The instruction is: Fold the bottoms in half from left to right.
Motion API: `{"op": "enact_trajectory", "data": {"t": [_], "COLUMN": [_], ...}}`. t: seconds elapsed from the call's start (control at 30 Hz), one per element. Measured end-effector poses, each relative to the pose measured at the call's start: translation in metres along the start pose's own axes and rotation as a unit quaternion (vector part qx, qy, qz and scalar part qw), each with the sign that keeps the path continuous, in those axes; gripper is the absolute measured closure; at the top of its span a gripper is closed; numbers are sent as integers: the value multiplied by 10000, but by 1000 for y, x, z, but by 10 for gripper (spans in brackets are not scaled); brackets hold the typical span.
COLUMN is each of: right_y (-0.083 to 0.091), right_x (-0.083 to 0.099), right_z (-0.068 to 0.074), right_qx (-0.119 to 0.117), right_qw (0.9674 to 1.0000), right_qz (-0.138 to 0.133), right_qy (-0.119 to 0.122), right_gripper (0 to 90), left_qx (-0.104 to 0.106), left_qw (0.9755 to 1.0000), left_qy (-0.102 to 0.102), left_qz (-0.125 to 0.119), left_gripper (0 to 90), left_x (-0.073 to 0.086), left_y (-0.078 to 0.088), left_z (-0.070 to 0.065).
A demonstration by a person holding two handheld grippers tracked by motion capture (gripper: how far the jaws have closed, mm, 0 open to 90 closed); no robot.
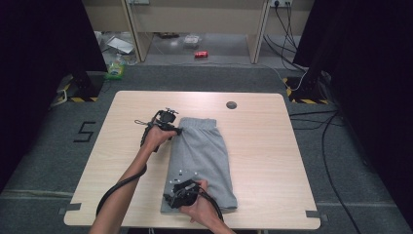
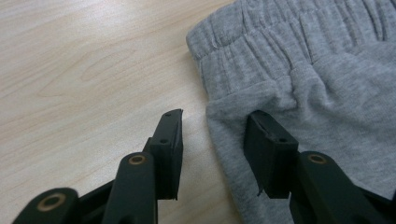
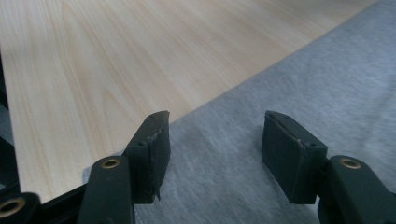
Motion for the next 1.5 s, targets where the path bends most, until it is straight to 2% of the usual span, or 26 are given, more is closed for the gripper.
{"op": "enact_trajectory", "data": {"t": [0.1,0.27,0.33,0.6,0.93,1.1,1.5], "right_y": [8,18,21,35,57,64,83], "right_x": [-4,-8,-10,-16,-18,-16,-15], "right_z": [-8,-22,-28,-56,-98,-114,-148], "right_qx": [70,159,237,516,797,886,1129], "right_qw": [9999,9992,9991,9968,9919,9891,9833], "right_qz": [-112,-211,-244,-374,-517,-547,-664], "right_qy": [-50,-283,-263,-472,-847,-1041,-1266], "right_gripper": [426,426,426,429,430,430,431], "left_qx": [1,-4,-6,-17,-16,-13,-10], "left_qw": [10000,10000,10000,10000,10000,10000,10000], "left_qy": [5,3,6,20,23,22,21], "left_qz": [4,26,32,41,45,55,39], "left_gripper": [572,571,571,572,572,572,572], "left_x": [0,0,0,0,0,0,0], "left_y": [0,0,0,0,0,0,0], "left_z": [0,0,0,0,0,0,0]}}
Point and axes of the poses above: each handheld gripper's, and its own axes: y roughly backward along the jaws, x roughly out of its underside, z roughly to its left, the point moved 10 cm from there along -y, roughly forward along the jaws, and after that the axes turned 7 degrees about z, right-handed, at the moved point
